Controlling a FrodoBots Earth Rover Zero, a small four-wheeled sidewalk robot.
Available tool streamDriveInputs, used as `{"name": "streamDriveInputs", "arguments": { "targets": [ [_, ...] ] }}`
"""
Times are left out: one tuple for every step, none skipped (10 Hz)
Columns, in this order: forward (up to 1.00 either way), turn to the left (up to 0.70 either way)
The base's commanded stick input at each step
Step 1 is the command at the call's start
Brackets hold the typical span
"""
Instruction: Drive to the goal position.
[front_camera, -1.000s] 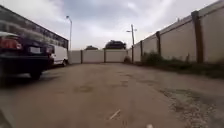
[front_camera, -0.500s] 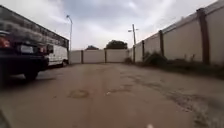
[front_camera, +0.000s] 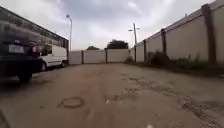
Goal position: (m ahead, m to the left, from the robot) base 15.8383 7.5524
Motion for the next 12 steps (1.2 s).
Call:
{"name": "streamDriveInputs", "arguments": {
  "targets": [
    [0.7, 0.0],
    [0.7, 0.0],
    [0.7, 0.0],
    [0.7, 0.0],
    [0.7, 0.0],
    [0.7, 0.0],
    [0.7, 0.0],
    [0.7, 0.0],
    [0.7, 0.0],
    [0.7, 0.0],
    [0.7, 0.0],
    [0.7, 0.0]
  ]
}}
